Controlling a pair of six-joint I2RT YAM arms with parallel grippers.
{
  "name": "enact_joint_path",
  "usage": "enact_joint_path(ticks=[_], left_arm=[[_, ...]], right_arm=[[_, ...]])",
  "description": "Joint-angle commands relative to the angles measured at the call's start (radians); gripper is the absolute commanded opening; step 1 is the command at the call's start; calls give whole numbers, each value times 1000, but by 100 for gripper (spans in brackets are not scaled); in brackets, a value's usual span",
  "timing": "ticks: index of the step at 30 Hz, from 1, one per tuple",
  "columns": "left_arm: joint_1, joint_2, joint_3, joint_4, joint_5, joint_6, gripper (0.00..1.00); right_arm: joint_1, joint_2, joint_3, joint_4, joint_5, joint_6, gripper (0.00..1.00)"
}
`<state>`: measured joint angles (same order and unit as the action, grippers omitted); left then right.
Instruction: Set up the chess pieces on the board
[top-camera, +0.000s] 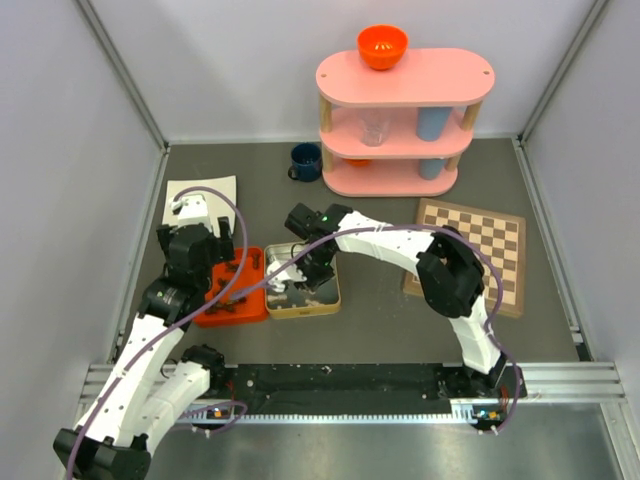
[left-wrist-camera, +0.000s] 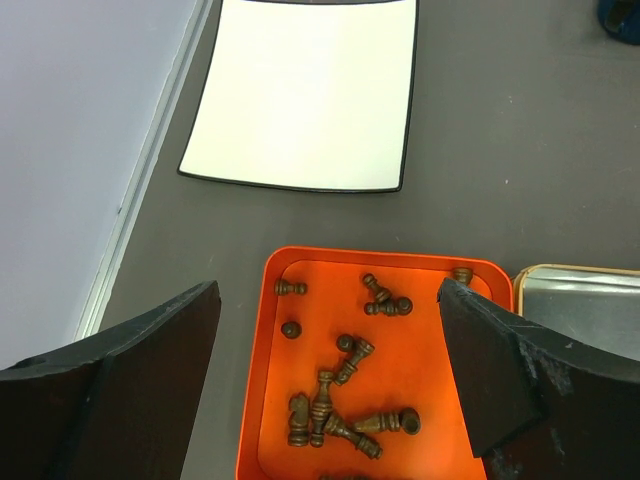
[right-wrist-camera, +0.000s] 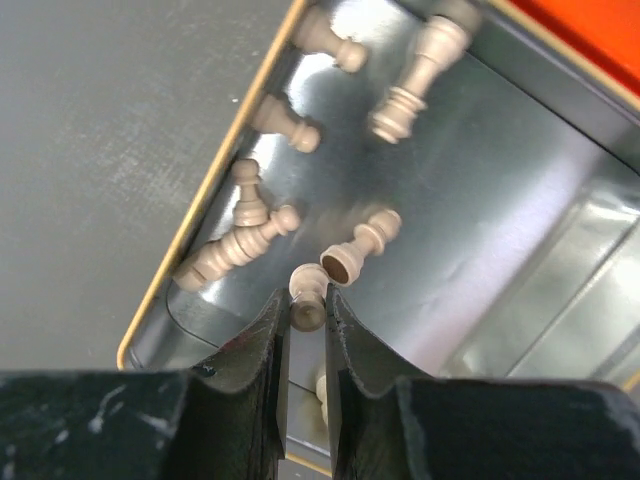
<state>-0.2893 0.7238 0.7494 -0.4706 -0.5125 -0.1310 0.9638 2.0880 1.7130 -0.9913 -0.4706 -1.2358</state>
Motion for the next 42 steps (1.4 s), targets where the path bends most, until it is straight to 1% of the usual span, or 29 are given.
enact_joint_path(ticks=[1, 14, 19, 22, 27, 32, 33, 35, 36, 37, 39, 40, 42], left_arm=[[6, -17, -5, 43, 11, 7, 95], [6, -21, -7, 46, 52, 8, 95], [6, -24, -5, 46, 77, 11, 95], [6, -24, -8, 47, 86, 13, 95], [6, -29, -8, 49, 101, 14, 95], [6, -27, -8, 50, 120, 16, 95], [6, -29, -7, 50, 120, 16, 95], [6, -35, -7, 50, 123, 16, 95], [6, -35, -8, 50, 124, 16, 95], [6, -38, -8, 50, 127, 16, 95], [6, -43, -7, 52, 140, 16, 95], [4, -44, -7, 52, 146, 16, 95], [6, -46, -7, 56, 157, 18, 95]], right_arm=[[-40, -51, 71, -6, -49, 101, 5], [-96, -123, 83, 25, -80, 294, 5], [-105, -138, 108, 34, -45, 380, 5], [-115, -149, 67, 34, 19, 380, 5], [-178, -219, -9, 34, -29, 439, 5], [-232, -307, -62, 31, -14, 519, 5], [-244, -347, -87, 34, -1, 548, 5], [-289, -397, -124, 33, 10, 564, 5], [-307, -423, -168, 33, 19, 571, 5], [-353, -486, -193, 33, 23, 575, 6], [-405, -551, -261, 33, 30, 588, 6], [-440, -619, -285, 34, 35, 595, 6], [-549, -689, -353, 33, 56, 607, 6]])
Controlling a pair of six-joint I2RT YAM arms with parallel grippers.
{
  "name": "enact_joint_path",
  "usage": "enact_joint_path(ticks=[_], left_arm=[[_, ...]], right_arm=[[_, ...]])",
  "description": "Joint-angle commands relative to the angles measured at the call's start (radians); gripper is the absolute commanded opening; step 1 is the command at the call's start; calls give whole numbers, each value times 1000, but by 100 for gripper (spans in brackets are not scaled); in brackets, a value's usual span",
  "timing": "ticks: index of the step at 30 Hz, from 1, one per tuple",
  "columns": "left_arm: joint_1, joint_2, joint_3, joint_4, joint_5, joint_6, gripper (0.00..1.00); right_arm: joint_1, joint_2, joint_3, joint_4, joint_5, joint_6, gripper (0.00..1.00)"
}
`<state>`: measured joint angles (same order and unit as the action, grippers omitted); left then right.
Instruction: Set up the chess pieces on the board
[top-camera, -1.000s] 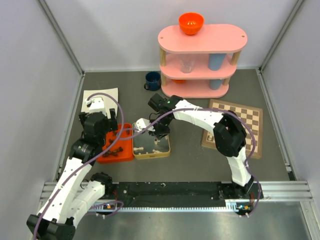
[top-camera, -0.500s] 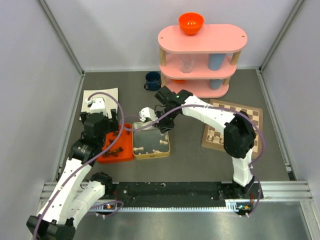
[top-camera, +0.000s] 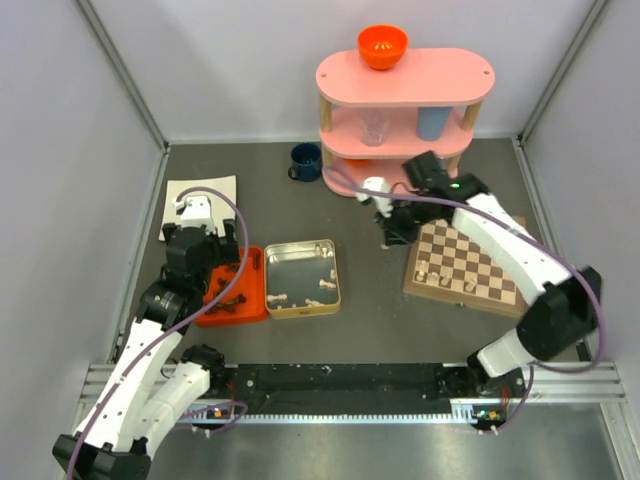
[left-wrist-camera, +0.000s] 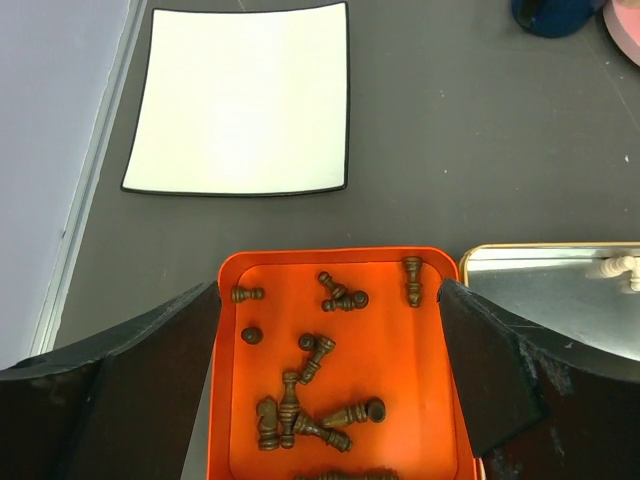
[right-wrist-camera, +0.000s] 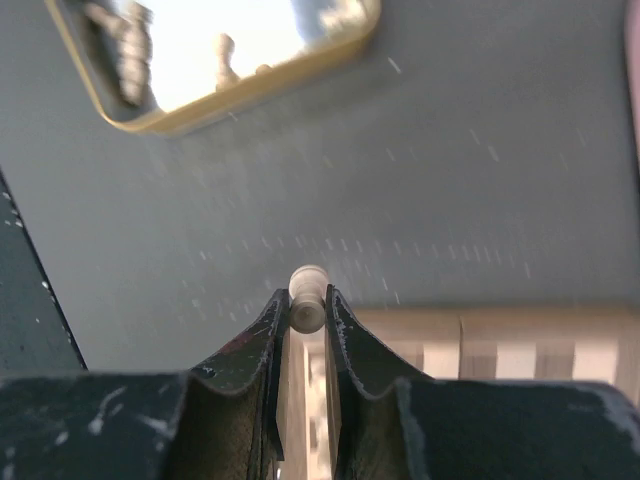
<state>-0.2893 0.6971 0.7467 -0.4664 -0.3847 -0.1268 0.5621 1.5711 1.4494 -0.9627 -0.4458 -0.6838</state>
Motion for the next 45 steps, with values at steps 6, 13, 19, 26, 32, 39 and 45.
enact_joint_path(ticks=[6, 13, 19, 26, 32, 39, 45], left_arm=[[6, -16, -6, 55, 50, 13, 95], [4, 4, -6, 60, 89, 9, 95], [4, 15, -7, 63, 98, 9, 95], [4, 82, -7, 63, 122, 13, 94], [4, 130, -1, 57, 116, 13, 94], [4, 156, -4, 57, 115, 15, 94], [4, 174, -3, 54, 109, 16, 94]], right_arm=[[-499, -400, -256, -2, 67, 116, 6], [-928, -522, -356, -54, 122, -17, 6], [-1129, -494, -452, -87, 162, -166, 7], [-1304, -442, -540, -59, 64, -269, 8], [-1305, -442, -615, 31, 41, -304, 9], [-1271, -413, -630, 90, 13, -281, 10], [-1225, -413, -675, 160, 47, -258, 11]])
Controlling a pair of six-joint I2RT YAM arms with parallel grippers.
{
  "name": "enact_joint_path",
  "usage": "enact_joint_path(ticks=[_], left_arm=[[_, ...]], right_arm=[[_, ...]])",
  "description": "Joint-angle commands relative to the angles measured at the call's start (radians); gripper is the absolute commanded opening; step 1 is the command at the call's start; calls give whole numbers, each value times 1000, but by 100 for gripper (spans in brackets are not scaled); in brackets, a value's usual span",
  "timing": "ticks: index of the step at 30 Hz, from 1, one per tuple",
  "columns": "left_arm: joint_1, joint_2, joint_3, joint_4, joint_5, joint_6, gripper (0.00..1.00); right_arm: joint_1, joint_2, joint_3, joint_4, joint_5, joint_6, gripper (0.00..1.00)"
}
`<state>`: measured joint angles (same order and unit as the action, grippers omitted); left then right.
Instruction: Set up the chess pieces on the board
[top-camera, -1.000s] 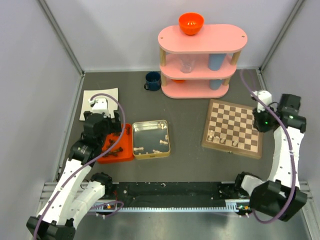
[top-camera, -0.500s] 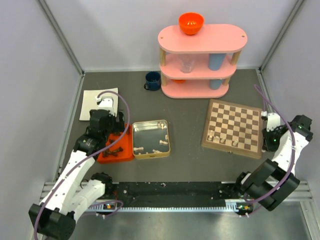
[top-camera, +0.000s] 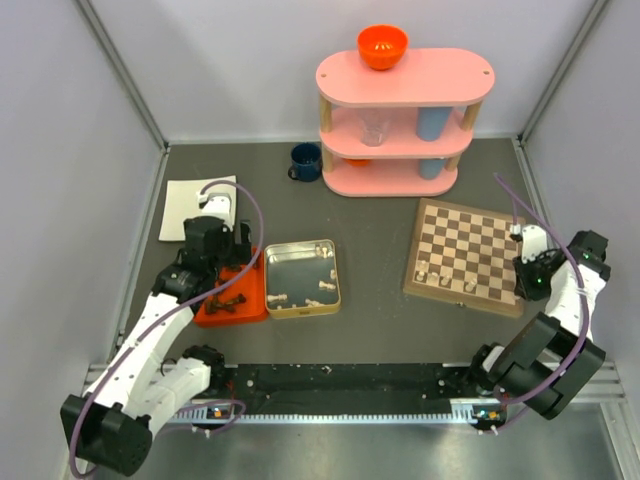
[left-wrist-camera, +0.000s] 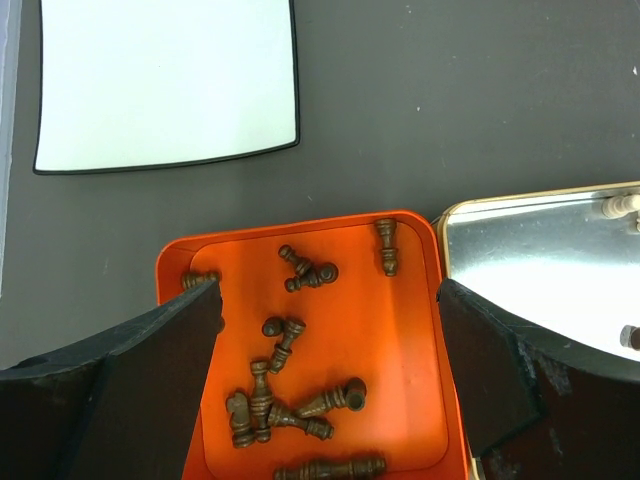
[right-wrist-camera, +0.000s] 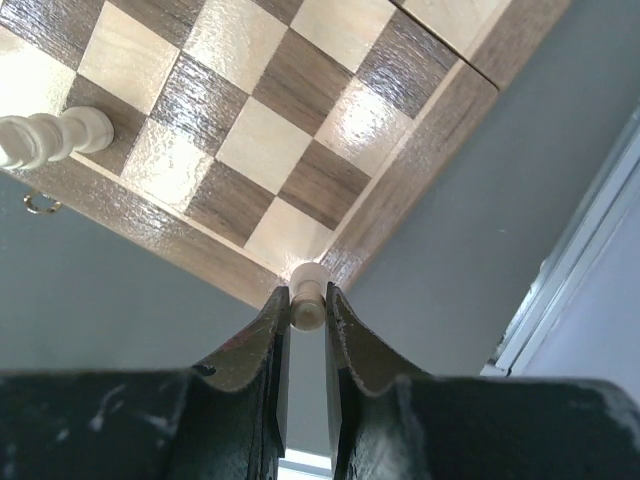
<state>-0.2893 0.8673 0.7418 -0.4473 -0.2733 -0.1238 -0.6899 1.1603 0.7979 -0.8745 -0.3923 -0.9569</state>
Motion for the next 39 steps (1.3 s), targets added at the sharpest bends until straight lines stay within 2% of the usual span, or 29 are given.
enact_joint_path(ticks=[1, 22, 39], left_arm=[[4, 6, 1, 36, -3, 13, 94], [4, 82, 5, 33, -4, 13, 93], [4, 84, 7, 32, 5, 13, 93]], right_arm=[[33, -1, -28, 74, -6, 17, 11], [115, -14, -78, 115, 21, 15, 12], [116, 2, -104, 135, 40, 9, 15]])
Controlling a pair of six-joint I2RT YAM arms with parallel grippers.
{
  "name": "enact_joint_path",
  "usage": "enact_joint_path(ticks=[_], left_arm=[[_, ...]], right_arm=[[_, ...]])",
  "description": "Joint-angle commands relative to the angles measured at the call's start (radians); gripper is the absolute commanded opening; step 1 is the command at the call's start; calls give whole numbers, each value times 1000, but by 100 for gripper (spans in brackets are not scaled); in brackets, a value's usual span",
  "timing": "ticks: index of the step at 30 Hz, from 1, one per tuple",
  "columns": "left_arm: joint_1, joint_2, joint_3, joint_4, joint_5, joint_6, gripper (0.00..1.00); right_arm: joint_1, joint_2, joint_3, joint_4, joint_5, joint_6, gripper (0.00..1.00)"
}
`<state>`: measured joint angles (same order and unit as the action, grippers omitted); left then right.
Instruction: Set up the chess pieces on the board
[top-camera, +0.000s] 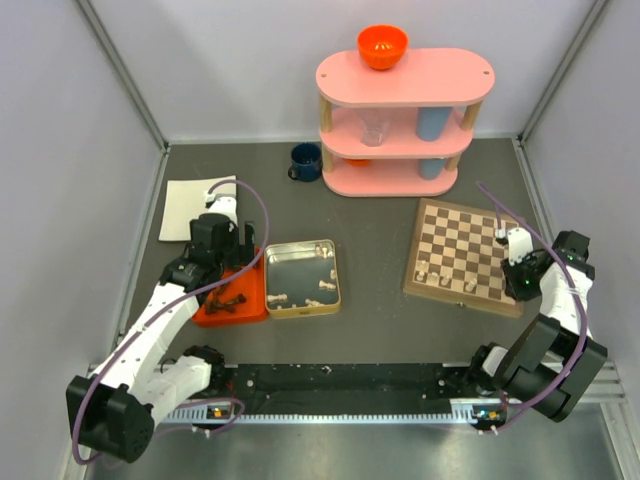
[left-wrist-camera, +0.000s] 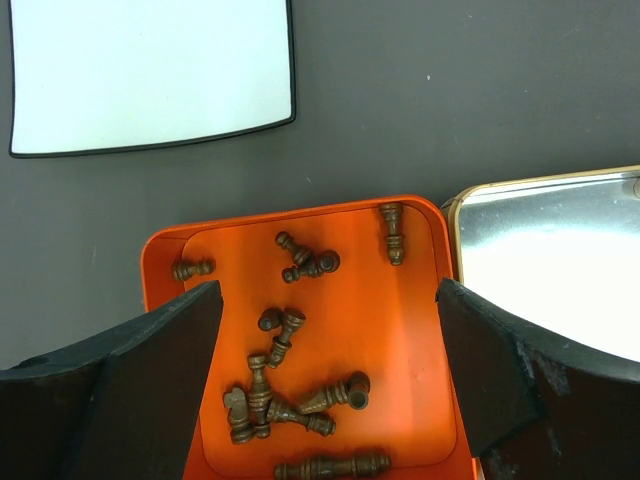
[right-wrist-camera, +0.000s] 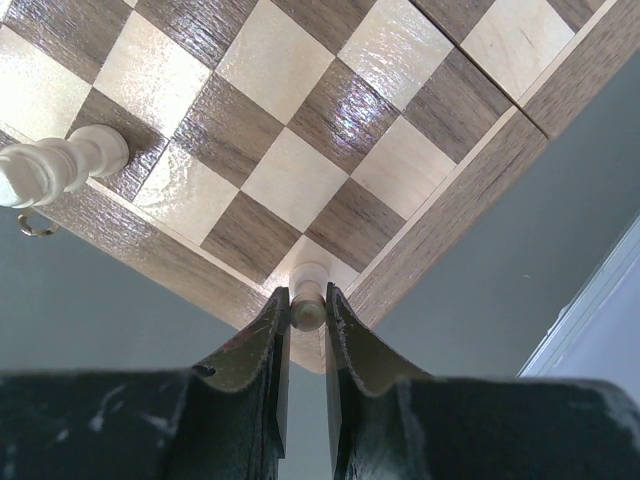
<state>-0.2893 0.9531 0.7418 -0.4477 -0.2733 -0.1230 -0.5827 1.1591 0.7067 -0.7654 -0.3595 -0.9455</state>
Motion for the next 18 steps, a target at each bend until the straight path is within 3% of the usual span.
enact_joint_path(ticks=[1, 18], left_arm=[[4, -4, 7, 32, 5, 13, 93], [4, -4, 7, 33, 6, 13, 93]], right_arm=[[9, 4, -13, 28, 8, -1, 15], [9, -1, -12, 21, 8, -1, 27]])
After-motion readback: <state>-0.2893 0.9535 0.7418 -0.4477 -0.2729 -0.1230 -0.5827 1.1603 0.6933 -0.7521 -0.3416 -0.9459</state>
